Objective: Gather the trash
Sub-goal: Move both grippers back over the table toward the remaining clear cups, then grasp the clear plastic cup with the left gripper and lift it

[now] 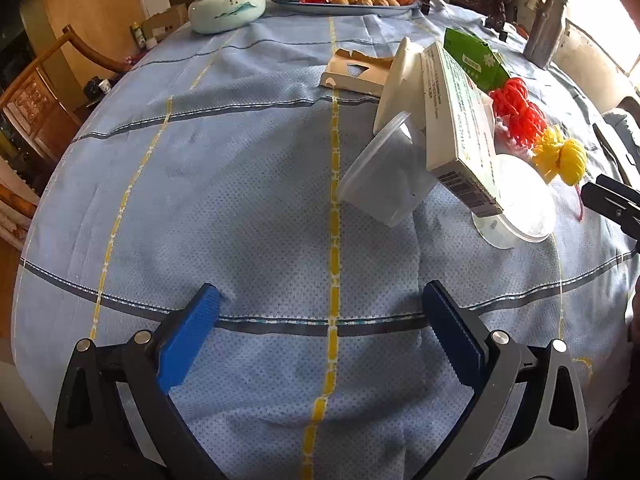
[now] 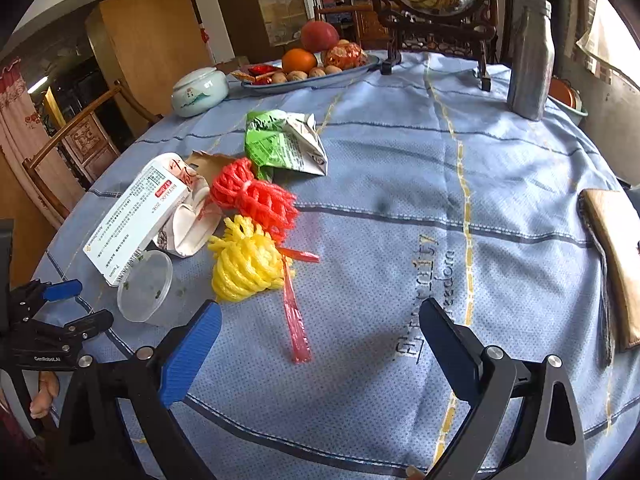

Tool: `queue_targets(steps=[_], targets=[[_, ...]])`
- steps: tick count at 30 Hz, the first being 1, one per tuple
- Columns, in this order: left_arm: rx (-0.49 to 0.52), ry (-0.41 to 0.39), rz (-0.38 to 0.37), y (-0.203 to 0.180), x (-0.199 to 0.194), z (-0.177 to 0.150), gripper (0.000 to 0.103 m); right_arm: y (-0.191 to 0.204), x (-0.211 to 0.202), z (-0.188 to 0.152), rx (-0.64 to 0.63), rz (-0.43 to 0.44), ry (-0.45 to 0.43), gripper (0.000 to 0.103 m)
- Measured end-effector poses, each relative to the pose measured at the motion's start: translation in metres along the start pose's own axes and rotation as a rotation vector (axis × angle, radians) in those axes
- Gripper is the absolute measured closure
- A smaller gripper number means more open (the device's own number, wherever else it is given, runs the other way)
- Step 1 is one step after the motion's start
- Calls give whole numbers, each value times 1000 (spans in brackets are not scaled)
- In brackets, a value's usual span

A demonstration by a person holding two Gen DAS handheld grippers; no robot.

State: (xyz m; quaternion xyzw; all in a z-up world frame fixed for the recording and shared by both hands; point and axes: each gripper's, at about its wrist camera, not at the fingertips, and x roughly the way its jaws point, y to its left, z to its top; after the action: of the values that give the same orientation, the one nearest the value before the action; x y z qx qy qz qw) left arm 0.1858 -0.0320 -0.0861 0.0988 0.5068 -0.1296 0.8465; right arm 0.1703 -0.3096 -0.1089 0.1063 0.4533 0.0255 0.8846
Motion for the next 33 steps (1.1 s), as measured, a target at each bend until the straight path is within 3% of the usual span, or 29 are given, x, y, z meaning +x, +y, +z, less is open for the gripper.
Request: queue_targets(steps=[7, 10, 15, 20, 23, 27, 30, 33], targets=[[-4, -10, -2, 0, 0, -1, 6, -1, 8, -1, 7, 15, 44, 5], [-30, -2, 40, 2, -3, 0, 6, 5, 9, -2, -23, -8, 56, 4], [85, -130, 142, -13, -36, 7, 6, 18, 15, -3, -106, -93, 94, 4], [146, -208, 53, -36, -59, 36, 6, 17, 15, -3, -117, -81, 97, 4], [179, -166, -34, -57, -44, 63, 6, 5, 10, -1, -61, -5, 73, 4], [183, -105, -34, -72, -9, 86, 6, -11, 5, -1, 28, 88, 42, 4], [160, -73, 35, -61, 12, 91, 6, -10, 5, -1, 25, 84, 41, 4], [80, -71, 89, -25, 9, 84, 6, -8, 6, -1, 14, 75, 43, 4]])
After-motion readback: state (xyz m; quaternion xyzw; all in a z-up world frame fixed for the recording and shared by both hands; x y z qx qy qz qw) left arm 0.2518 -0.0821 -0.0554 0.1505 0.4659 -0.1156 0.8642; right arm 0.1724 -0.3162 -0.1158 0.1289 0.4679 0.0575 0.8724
